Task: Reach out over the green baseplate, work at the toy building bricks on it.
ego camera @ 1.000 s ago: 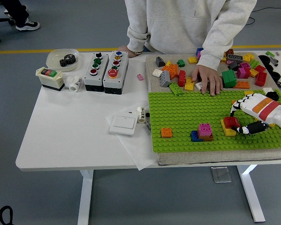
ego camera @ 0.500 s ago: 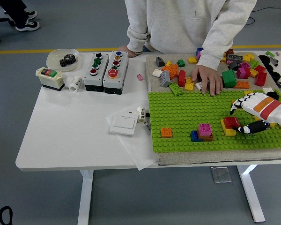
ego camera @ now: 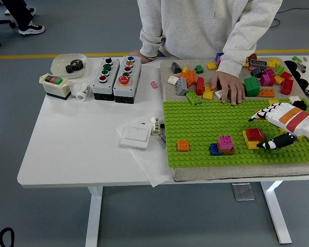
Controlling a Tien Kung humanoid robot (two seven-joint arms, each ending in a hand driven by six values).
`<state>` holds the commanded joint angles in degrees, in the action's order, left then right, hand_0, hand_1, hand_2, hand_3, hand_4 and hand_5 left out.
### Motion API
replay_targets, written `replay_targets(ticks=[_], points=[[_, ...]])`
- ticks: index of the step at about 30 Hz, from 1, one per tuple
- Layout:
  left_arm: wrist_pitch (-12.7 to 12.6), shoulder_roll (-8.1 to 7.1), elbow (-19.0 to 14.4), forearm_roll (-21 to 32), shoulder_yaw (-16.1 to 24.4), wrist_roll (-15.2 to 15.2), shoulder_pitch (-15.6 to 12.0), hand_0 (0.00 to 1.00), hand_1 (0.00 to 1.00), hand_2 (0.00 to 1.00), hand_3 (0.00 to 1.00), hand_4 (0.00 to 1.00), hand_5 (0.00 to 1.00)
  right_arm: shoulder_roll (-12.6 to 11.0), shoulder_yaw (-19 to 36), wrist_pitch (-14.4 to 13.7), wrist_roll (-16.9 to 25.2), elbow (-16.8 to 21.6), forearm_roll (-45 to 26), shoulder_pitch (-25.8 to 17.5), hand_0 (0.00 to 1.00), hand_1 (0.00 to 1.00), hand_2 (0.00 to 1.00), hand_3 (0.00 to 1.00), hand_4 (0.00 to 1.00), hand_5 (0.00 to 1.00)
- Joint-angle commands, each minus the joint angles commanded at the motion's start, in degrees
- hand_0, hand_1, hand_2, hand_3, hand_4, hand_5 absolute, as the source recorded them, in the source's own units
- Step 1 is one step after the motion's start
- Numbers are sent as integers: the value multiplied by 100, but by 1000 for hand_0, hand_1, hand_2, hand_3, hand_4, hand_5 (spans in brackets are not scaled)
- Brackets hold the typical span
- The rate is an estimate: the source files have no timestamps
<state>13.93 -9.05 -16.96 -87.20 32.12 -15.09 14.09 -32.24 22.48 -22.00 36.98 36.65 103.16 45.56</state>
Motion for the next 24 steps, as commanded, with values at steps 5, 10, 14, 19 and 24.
replay_targets(ticks=[5,10,14,19,24], points=[[-6,-5,3,-29,12,-8,-20,721,719,697,595,657,604,-130,437,338,0,312,-68,-226,769,747,807,848,992,526],[-12,-6,10,-77,37,-11,-30,720,713,698,596,657,605,-348,786,476,-99,740,-116,-463,738,746,793,825,923,515],[-2,-4,11,-94,40,-12,-21,720,713,698,596,657,605,-502,994,583,-185,1121,-138,-627,738,746,793,825,923,515],[-7,6,14,-106,39,-10,-14,723,722,695,595,656,605,-686,1306,819,-335,1594,-201,-863,740,735,770,725,874,534],[-18,8,18,-119,46,-10,-16,723,721,696,595,656,605,-840,1553,972,-417,1988,-180,-1056,746,731,757,681,876,559]])
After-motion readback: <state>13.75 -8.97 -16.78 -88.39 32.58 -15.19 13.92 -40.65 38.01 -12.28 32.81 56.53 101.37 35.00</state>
